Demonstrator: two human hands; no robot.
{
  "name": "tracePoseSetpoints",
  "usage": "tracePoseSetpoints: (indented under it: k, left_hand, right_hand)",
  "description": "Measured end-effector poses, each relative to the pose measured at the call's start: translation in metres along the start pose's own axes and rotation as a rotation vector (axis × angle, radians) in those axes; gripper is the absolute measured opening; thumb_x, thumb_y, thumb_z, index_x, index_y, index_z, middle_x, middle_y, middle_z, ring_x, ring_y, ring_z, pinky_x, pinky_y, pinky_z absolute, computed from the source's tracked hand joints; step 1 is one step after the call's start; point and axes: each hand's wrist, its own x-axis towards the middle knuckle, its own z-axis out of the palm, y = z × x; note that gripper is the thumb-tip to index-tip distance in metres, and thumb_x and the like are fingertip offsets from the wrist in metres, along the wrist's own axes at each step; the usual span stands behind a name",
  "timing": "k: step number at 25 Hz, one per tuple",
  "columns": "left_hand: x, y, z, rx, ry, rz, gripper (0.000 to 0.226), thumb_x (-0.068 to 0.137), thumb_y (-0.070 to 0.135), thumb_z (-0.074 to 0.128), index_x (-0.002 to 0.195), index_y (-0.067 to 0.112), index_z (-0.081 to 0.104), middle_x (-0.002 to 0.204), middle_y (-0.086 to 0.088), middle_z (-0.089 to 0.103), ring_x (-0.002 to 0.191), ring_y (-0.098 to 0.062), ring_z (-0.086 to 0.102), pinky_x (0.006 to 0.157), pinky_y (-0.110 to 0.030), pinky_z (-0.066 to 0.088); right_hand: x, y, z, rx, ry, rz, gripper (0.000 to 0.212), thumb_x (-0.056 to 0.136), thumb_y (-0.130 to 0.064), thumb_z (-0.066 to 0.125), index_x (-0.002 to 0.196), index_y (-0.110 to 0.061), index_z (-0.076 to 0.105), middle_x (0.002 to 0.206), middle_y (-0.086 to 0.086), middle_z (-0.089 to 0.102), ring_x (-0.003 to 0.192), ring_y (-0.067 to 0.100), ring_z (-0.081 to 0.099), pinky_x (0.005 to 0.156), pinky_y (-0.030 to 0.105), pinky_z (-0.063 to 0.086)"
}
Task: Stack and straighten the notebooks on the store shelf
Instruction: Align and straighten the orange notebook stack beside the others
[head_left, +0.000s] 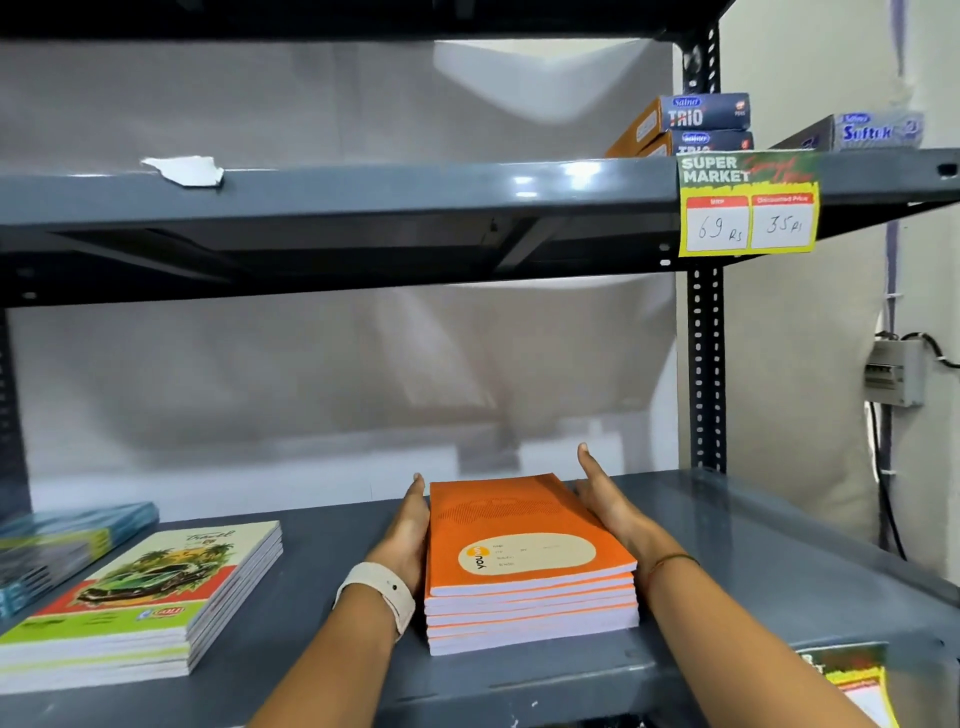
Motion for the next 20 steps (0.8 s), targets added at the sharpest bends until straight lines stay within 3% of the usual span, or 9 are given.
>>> tracePoseSetpoints:
  k: [1, 5, 8, 10, 12, 14, 16, 18, 20]
  left_hand:
    - [-0.007, -0.002, 0.0, -0.003, -0.024, -0.003, 0.075, 0.087, 0.071, 0.018, 0.077, 0.012, 0.062, 0.05, -0.013, 0.069, 0.044, -0.028, 0.068, 0.046, -0.031, 0.054]
    - [-0.027, -0.009, 0.004, -0.011, -0.028, 0.013, 0.081, 0.083, 0.075, 0.015, 0.081, 0.012, 0.066, 0.06, -0.015, 0.073, 0.051, -0.03, 0.071, 0.056, -0.035, 0.054]
    - [-0.035, -0.014, 0.006, -0.033, -0.016, 0.02, 0.083, 0.081, 0.078, 0.014, 0.071, 0.012, 0.064, 0.052, -0.013, 0.07, 0.044, -0.027, 0.068, 0.044, -0.028, 0.054]
    - [-0.036, -0.015, 0.007, -0.022, -0.006, 0.041, 0.082, 0.082, 0.077, 0.016, 0.078, 0.012, 0.066, 0.056, -0.014, 0.072, 0.046, -0.028, 0.069, 0.042, -0.028, 0.053]
    - [-0.037, -0.015, 0.008, 0.0, 0.009, 0.055, 0.079, 0.084, 0.074, 0.017, 0.084, 0.013, 0.066, 0.057, -0.014, 0.073, 0.046, -0.028, 0.07, 0.039, -0.027, 0.053]
    - [-0.035, -0.016, 0.009, 0.005, 0.004, 0.059, 0.077, 0.085, 0.073, 0.016, 0.083, 0.012, 0.064, 0.054, -0.013, 0.072, 0.043, -0.027, 0.069, 0.037, -0.027, 0.052]
    - [-0.032, -0.016, 0.008, 0.009, 0.019, 0.056, 0.078, 0.085, 0.073, 0.015, 0.078, 0.012, 0.063, 0.05, -0.012, 0.07, 0.04, -0.026, 0.067, 0.035, -0.025, 0.051]
    - [-0.031, -0.017, 0.007, 0.017, 0.005, 0.049, 0.08, 0.084, 0.074, 0.014, 0.075, 0.011, 0.063, 0.049, -0.013, 0.069, 0.039, -0.026, 0.066, 0.037, -0.025, 0.051]
    - [-0.03, -0.017, 0.007, 0.008, -0.017, 0.038, 0.083, 0.082, 0.076, 0.013, 0.08, 0.011, 0.065, 0.056, -0.015, 0.072, 0.045, -0.028, 0.069, 0.043, -0.028, 0.054]
  right_hand:
    - [-0.005, 0.003, 0.0, 0.01, -0.013, 0.005, 0.1, 0.078, -0.082, 0.027, 0.13, -0.001, 0.053, 0.104, 0.022, 0.063, 0.077, 0.031, 0.062, 0.07, 0.035, 0.052]
    - [-0.021, 0.011, -0.001, 0.032, -0.054, -0.042, 0.087, 0.078, -0.082, 0.031, 0.101, -0.006, 0.065, 0.116, 0.023, 0.062, 0.101, 0.038, 0.059, 0.096, 0.046, 0.047]
    - [-0.026, 0.009, 0.003, -0.044, -0.016, -0.049, 0.086, 0.081, -0.08, 0.027, 0.104, -0.006, 0.064, 0.097, 0.019, 0.073, 0.083, 0.035, 0.069, 0.073, 0.038, 0.057]
    - [-0.026, 0.008, 0.004, -0.076, 0.011, -0.037, 0.085, 0.082, -0.078, 0.024, 0.106, -0.006, 0.061, 0.082, 0.015, 0.076, 0.07, 0.03, 0.072, 0.056, 0.03, 0.058]
    - [-0.024, 0.008, 0.003, -0.098, 0.033, -0.049, 0.086, 0.082, -0.078, 0.025, 0.117, -0.006, 0.055, 0.084, 0.011, 0.076, 0.072, 0.028, 0.074, 0.056, 0.03, 0.058]
    - [-0.024, 0.009, 0.003, -0.122, 0.049, -0.07, 0.091, 0.083, -0.077, 0.024, 0.142, -0.008, 0.035, 0.102, 0.006, 0.068, 0.074, 0.023, 0.074, 0.057, 0.027, 0.058]
    - [-0.025, 0.009, 0.004, -0.107, 0.023, -0.088, 0.089, 0.084, -0.076, 0.023, 0.138, -0.006, 0.036, 0.124, 0.001, 0.056, 0.061, 0.014, 0.073, 0.048, 0.021, 0.055]
    - [-0.027, 0.009, 0.005, -0.088, -0.007, -0.095, 0.087, 0.081, -0.079, 0.026, 0.128, -0.008, 0.043, 0.113, -0.006, 0.059, 0.057, 0.013, 0.072, 0.046, 0.02, 0.055]
    - [-0.028, 0.01, 0.005, -0.123, 0.005, -0.095, 0.094, 0.077, -0.082, 0.028, 0.132, -0.006, 0.042, 0.092, -0.007, 0.067, 0.06, 0.015, 0.073, 0.048, 0.021, 0.055]
